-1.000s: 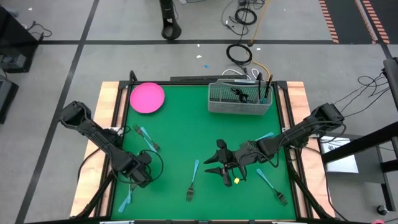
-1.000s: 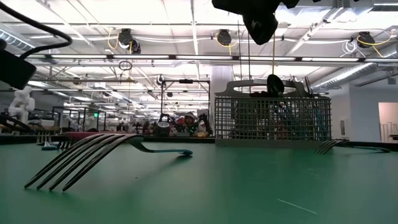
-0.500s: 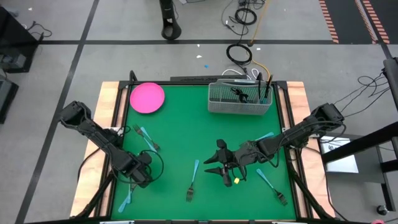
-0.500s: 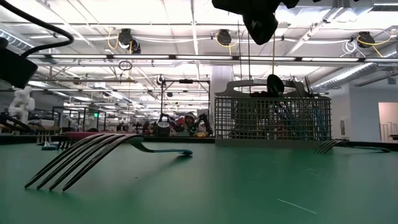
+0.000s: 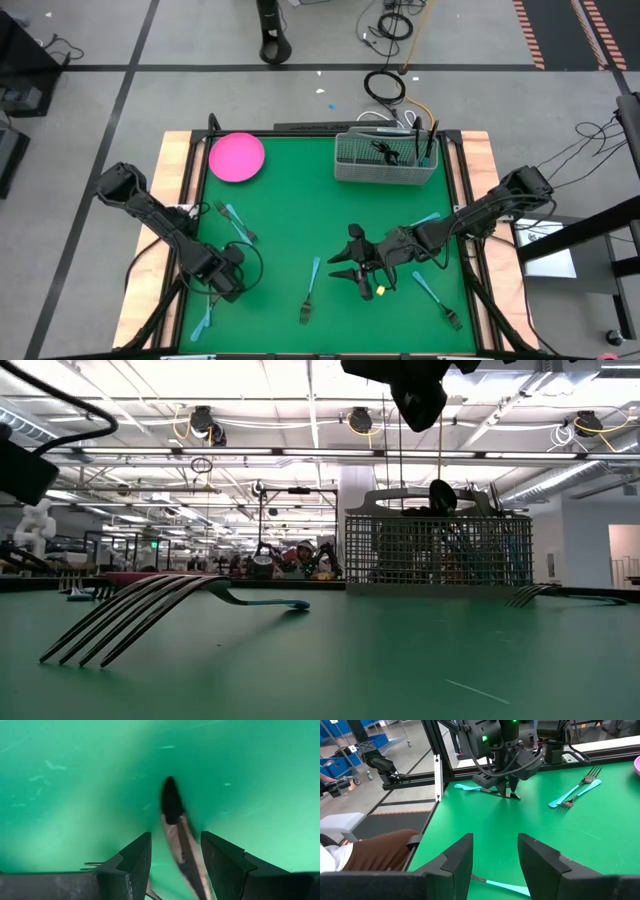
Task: Sort silverware
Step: Put the black knife into the cutlery rack with the other black knives
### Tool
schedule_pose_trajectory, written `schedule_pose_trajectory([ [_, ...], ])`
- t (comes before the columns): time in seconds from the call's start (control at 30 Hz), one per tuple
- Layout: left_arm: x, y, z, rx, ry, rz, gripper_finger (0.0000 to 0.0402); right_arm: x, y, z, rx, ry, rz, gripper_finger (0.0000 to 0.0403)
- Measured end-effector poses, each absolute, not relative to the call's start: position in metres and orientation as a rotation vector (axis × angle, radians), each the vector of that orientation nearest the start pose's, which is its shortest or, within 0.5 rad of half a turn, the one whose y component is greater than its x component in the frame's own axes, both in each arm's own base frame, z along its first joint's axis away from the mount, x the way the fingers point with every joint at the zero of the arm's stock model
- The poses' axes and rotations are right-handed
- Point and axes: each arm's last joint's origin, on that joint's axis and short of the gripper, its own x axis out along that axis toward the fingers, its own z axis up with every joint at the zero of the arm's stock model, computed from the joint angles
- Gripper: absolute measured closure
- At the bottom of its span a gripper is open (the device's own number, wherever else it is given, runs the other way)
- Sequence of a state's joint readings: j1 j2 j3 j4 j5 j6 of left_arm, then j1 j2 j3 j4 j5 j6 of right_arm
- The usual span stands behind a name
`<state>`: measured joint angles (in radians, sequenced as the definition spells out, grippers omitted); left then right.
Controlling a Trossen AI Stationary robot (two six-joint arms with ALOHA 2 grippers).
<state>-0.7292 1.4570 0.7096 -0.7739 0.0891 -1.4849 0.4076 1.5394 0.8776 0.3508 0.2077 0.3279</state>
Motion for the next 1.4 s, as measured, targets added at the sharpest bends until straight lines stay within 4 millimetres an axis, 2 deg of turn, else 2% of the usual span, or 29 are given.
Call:
schedule_pose_trajectory([
  [0.9,0.1573,-0.1437,0.1397,-0.664,1.545,0.526,0.0231,0.3083,0.1266,0.2343,0.228,0.331,0.147,0.0259],
  [1.4,0.1563,-0.1423,0.1387,-0.647,1.541,0.541,0.0346,0.3083,0.1266,0.2343,0.228,0.331,0.147,0.0259],
])
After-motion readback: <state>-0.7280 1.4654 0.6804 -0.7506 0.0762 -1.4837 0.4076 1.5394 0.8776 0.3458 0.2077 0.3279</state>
